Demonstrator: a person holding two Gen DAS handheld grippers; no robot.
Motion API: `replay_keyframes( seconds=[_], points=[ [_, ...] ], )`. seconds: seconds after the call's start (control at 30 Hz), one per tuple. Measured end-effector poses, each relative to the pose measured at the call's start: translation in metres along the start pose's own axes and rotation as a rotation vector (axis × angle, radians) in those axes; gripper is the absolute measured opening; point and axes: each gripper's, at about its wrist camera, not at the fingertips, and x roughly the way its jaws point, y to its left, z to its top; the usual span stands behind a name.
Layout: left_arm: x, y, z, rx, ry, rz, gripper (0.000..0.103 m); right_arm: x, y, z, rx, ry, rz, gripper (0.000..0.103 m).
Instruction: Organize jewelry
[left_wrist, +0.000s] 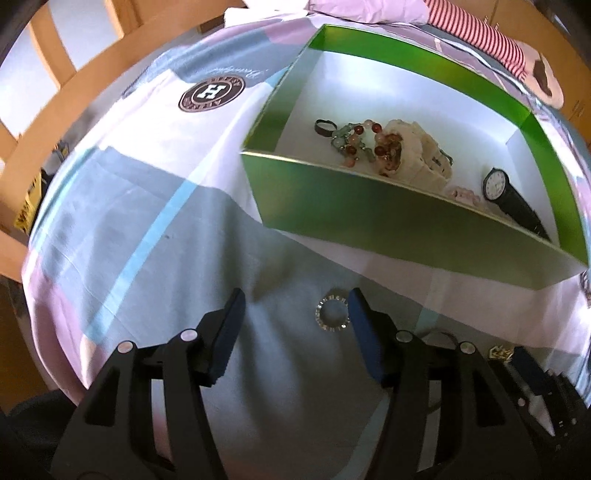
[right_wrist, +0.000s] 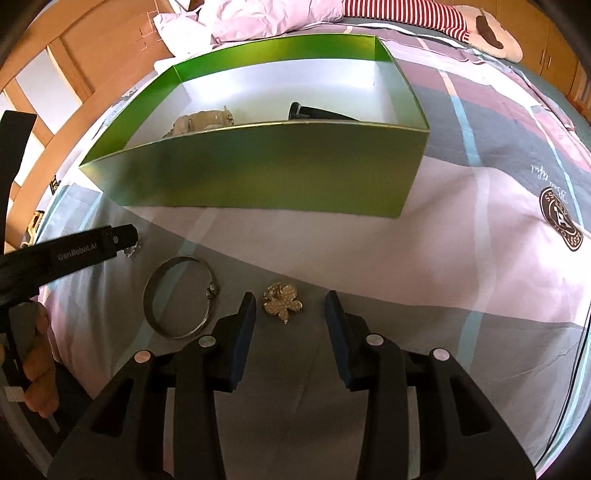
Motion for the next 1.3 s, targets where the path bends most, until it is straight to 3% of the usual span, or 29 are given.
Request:
replay_keyframes(
  seconds=[0.33, 0.43, 0.53, 0.57, 0.6, 0.87, 1.0, 1.13, 1.3],
  points=[
    [0.006, -0.015, -0.002, 0.071, 0.015, 0.032, 0.054, 0.005, 0.009, 0.001, -0.038, -0.006, -0.053, 0.039],
    [0.006, -0.016, -0.004, 0.085, 0.015, 0.021, 0.047, 0.005, 0.010, 0.000, -0.038, -0.010, -0.060, 0.039],
    [0.005, -0.017, -0.007, 0.099, 0.011, 0.001, 0.031, 0.004, 0.012, -0.001, -0.050, -0.014, -0.074, 0.038],
    [0.004, -0.018, -0.008, 0.104, 0.010, 0.000, 0.025, 0.004, 0.013, -0.002, -0.055, -0.016, -0.075, 0.036],
    [0.004, -0.018, -0.008, 0.106, 0.010, -0.003, 0.021, 0.004, 0.014, -0.002, -0.059, -0.017, -0.072, 0.026],
    [-0.002, -0.013, -0.008, 0.090, -0.011, -0.017, 0.021, -0.001, 0.009, -0.001, -0.025, -0.015, -0.046, 0.023],
    [-0.013, -0.003, -0.004, 0.046, -0.040, -0.066, 0.021, -0.011, 0.004, 0.005, -0.016, -0.038, -0.043, 0.023],
    [-0.014, -0.003, -0.005, 0.042, -0.043, -0.053, 0.021, -0.023, -0.011, 0.013, 0.017, -0.072, -0.050, 0.023],
    [-0.013, -0.009, -0.006, 0.072, -0.045, -0.036, 0.021, -0.016, -0.019, 0.013, 0.033, -0.050, -0.049, 0.023]
  ],
)
